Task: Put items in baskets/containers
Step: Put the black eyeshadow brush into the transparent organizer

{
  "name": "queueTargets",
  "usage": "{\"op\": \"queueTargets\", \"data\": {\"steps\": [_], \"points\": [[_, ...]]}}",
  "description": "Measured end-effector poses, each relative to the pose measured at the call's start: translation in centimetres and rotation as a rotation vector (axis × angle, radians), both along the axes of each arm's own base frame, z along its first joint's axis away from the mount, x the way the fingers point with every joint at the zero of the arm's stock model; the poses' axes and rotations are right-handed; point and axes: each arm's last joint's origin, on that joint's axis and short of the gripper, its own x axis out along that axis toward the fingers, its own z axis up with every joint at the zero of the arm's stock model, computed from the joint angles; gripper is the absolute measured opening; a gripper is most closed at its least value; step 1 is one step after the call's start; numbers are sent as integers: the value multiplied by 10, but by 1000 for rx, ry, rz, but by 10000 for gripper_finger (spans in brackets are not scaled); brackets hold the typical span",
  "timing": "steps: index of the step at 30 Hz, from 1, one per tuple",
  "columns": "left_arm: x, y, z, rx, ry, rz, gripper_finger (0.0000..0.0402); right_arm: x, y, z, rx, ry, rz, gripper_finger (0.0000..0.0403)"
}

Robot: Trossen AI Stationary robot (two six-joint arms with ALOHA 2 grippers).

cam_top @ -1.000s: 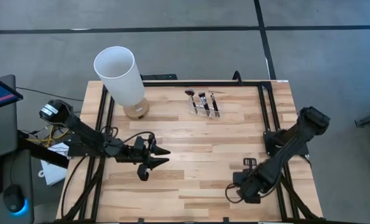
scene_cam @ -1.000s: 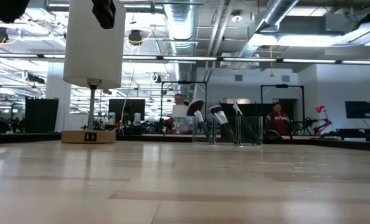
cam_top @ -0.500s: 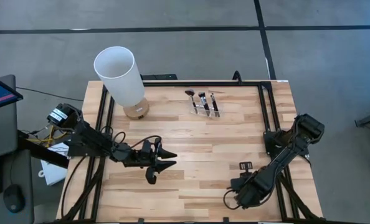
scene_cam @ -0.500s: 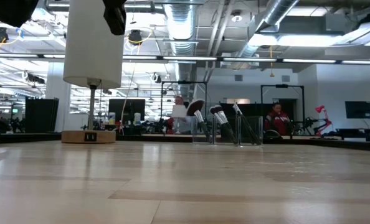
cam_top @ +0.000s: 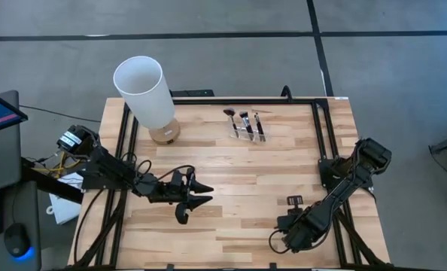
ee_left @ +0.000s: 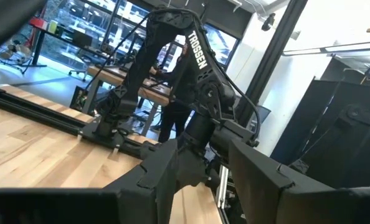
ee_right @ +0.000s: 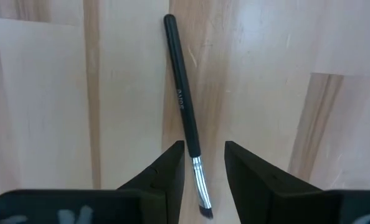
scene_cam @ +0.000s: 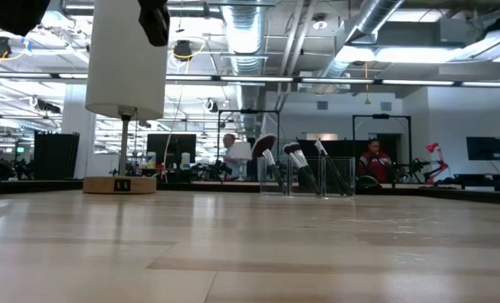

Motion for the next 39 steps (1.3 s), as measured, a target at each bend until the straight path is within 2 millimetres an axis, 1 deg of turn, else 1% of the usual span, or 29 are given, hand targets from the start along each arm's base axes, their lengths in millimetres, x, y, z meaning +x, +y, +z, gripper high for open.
{"op": "queueTargets", "data": {"steps": [9,17,28,35,39], "points": [[0,0,0,-2,1,-1,143,-1,0,-1,11,22,18,107],[-1,-2,0,-2,1,-7,143,-4,-6,-12,16,27,12,107],[-1,-2,0,-1,3,-6,143,-7,-5,-13,25,48,21,106],[-1,-2,0,-9,3,-8,143,-8,-7,-15,16,51,21,77],[-1,-2,0,-9,3,-9,143,-9,-8,-20,32,43,11,64]]}}
